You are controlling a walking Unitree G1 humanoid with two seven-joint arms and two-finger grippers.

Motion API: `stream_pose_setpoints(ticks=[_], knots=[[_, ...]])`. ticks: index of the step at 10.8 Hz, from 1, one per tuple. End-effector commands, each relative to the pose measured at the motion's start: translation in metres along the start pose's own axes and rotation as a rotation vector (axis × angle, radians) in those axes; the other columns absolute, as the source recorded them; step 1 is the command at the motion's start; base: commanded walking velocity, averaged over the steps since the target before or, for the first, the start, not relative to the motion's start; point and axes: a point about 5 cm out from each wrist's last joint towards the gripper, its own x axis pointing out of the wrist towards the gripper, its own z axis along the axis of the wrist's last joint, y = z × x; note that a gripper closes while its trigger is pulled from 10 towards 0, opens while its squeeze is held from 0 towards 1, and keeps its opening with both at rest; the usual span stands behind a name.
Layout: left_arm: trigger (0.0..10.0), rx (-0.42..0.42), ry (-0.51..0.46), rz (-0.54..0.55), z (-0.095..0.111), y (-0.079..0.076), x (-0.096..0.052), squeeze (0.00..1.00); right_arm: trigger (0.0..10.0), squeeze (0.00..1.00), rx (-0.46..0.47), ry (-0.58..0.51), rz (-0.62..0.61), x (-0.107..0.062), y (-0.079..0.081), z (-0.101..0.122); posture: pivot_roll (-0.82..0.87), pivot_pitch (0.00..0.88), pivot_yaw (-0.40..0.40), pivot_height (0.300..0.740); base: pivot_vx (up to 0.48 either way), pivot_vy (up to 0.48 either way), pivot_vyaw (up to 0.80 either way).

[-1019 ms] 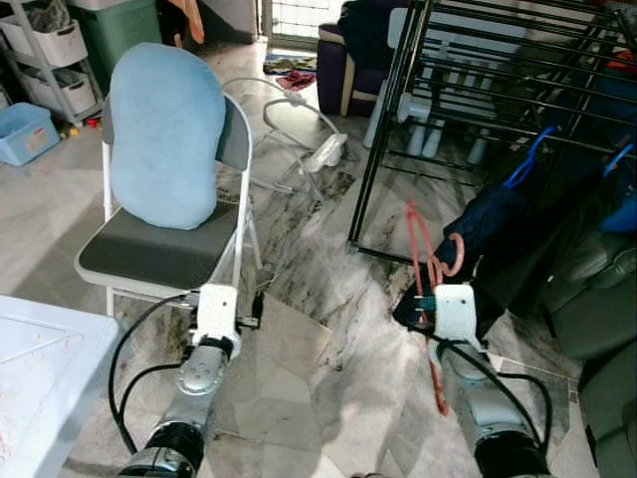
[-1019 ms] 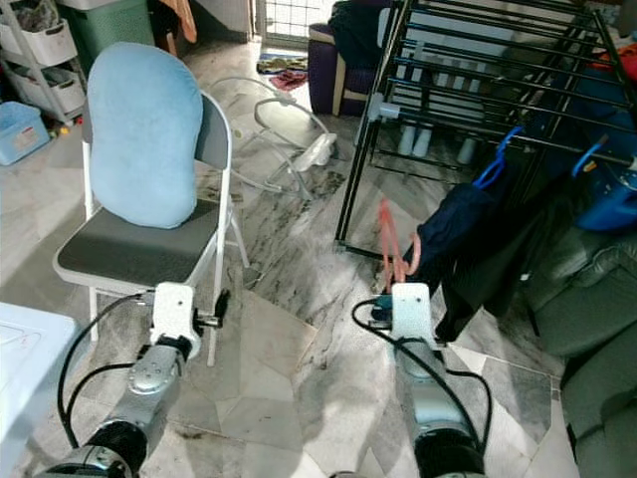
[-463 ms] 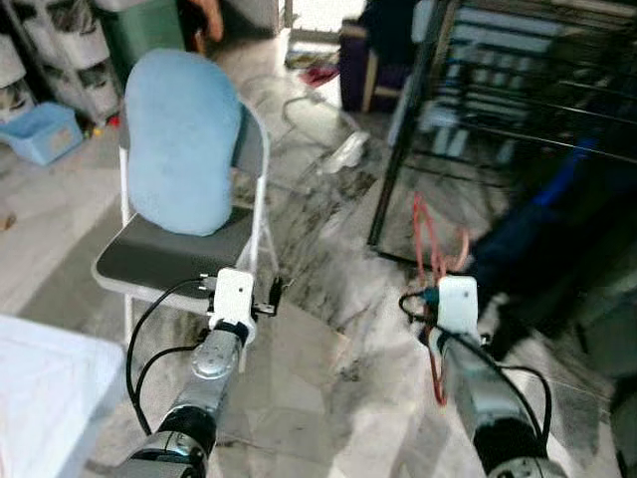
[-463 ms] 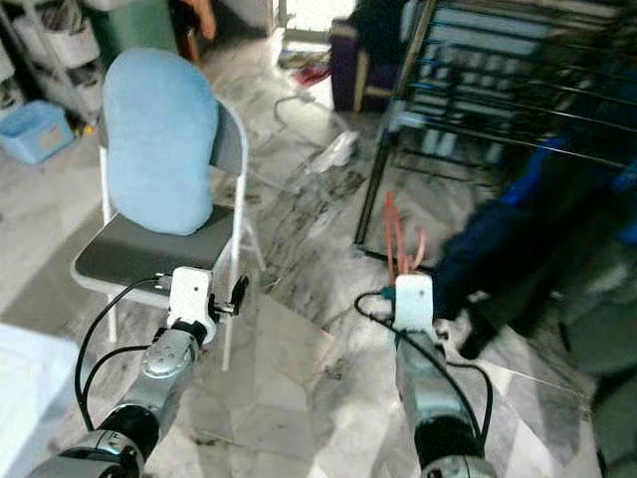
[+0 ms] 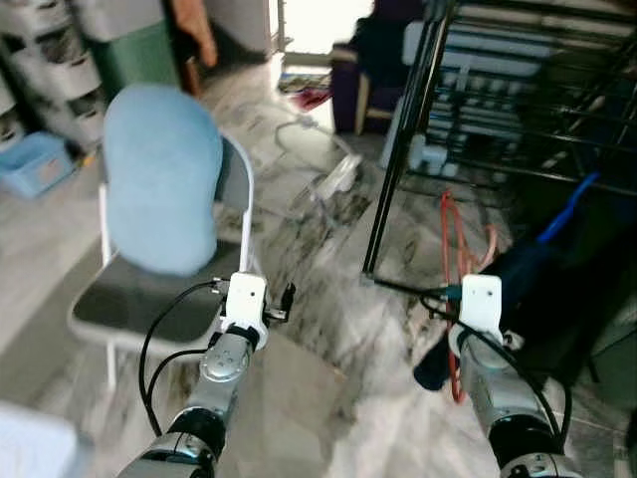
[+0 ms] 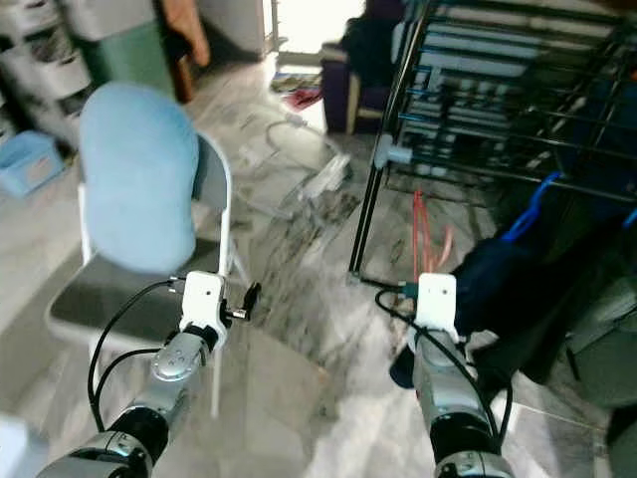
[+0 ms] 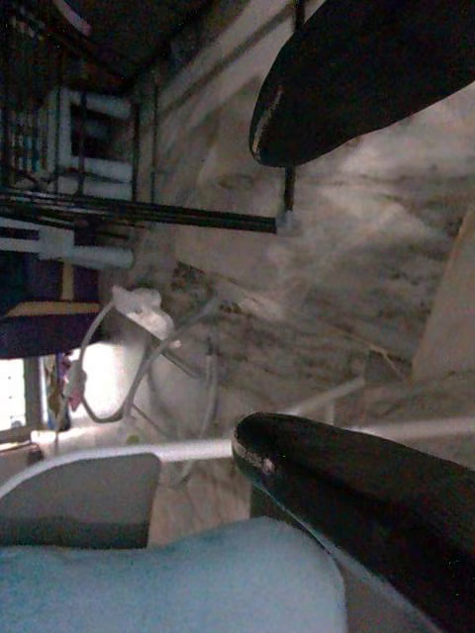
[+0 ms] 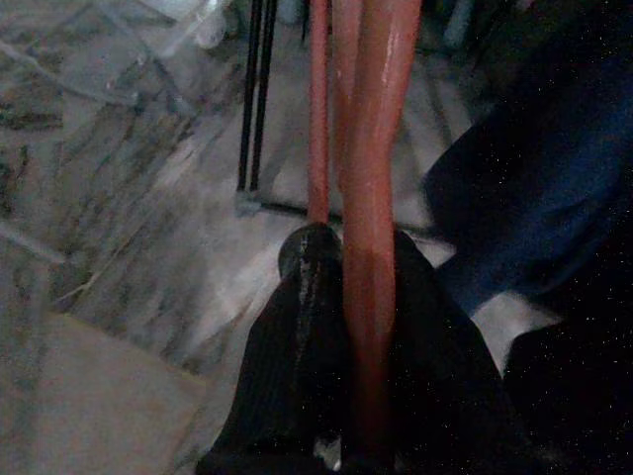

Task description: Hang hanger

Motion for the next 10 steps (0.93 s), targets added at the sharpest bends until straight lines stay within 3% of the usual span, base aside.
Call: stream_pose_setpoints(ticks=[1, 5, 7, 10], knots=[[10.0, 0.000, 0.012, 0.000, -0.001, 0.001, 0.000, 0.00, 10.0, 0.00, 0.000, 0.001, 0.001, 0.000, 0.000, -0.001, -0.12, 0.077, 0.003, 0.740, 0.416, 0.000, 0.00], [10.0, 0.003, 0.012, -0.017, -0.001, -0.001, 0.001, 0.00, 10.0, 0.00, 0.023, -0.029, -0.017, 0.004, -0.008, 0.014, -0.12, 0.074, 0.008, 0.740, 0.416, 0.000, 0.00], [10.0, 0.003, 0.010, -0.008, 0.000, 0.000, 0.001, 0.00, 10.0, 0.00, 0.000, -0.088, 0.013, 0.004, 0.000, 0.028, -0.12, 0.071, 0.007, 0.740, 0.000, 0.000, 0.00], [10.0, 0.002, 0.015, -0.008, -0.002, -0.001, 0.000, 0.00, 10.0, 0.00, -0.002, -0.101, 0.040, 0.003, 0.007, 0.032, -0.11, 0.068, 0.006, 0.740, 0.000, 0.000, 0.00]])
